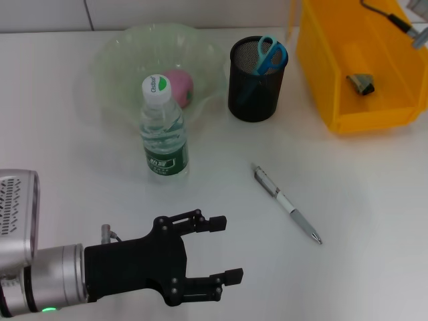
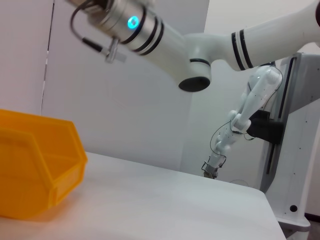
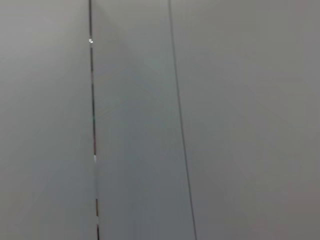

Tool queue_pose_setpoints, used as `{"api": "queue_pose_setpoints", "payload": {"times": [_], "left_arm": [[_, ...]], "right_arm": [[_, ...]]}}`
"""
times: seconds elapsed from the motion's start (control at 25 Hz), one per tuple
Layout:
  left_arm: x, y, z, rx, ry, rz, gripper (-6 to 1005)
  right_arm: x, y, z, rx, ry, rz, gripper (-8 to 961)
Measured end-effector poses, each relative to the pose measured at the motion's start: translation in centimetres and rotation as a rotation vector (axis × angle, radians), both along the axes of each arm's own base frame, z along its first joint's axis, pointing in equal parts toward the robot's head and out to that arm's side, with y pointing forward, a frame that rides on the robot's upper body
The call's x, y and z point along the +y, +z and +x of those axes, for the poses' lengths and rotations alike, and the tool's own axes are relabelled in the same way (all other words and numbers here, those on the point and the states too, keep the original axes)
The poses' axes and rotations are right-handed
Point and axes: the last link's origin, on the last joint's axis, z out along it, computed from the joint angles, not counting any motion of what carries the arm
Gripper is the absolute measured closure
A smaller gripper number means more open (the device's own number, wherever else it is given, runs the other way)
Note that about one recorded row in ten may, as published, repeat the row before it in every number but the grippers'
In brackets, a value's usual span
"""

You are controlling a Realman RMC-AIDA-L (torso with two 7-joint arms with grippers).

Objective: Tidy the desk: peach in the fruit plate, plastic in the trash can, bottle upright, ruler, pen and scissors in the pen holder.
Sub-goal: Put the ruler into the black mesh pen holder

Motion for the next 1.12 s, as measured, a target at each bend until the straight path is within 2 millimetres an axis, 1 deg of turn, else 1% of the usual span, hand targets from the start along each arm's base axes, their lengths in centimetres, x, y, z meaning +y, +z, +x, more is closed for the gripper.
{"api": "queue_pose_setpoints", "payload": {"times": [0.08,0.12,0.16,0.28,0.32,0.4,0.52,0.56,0.72,1.12], "left_arm": [[0.0,0.0,0.0,0.001,-0.003,-0.001,199],[0.1,-0.2,0.1,0.004,-0.005,-0.001,199],[0.1,-0.2,0.1,0.004,-0.005,-0.001,199],[0.2,-0.4,0.3,0.009,-0.007,0.0,199],[0.2,-0.6,0.3,0.017,-0.01,-0.003,199],[0.2,-0.7,0.3,0.024,-0.014,-0.007,199],[0.1,-0.9,0.3,0.036,-0.022,-0.015,199],[0.1,-0.9,0.2,0.04,-0.023,-0.016,199],[0.2,-1.1,0.2,0.049,-0.024,-0.018,199],[0.3,-1.2,0.1,0.062,-0.023,-0.015,199]], "right_arm": [[0.8,-1.2,0.2,0.001,-0.059,-0.02,582],[1.4,-2.1,0.2,-0.016,-0.105,-0.023,582],[1.4,-2.1,0.2,-0.016,-0.105,-0.023,582],[1.9,-3.1,-0.3,-0.054,-0.114,-0.003,582],[2.3,-3.7,-0.7,-0.079,-0.112,0.01,582],[2.5,-4.0,-0.9,-0.089,-0.116,0.013,582],[3.2,-5.2,-1.7,-0.131,-0.125,0.023,582],[3.2,-5.2,-1.7,-0.131,-0.125,0.023,582],[3.4,-6.3,-2.0,-0.16,-0.132,0.041,582],[3.3,-7.0,-1.6,-0.167,-0.156,0.041,582]]}}
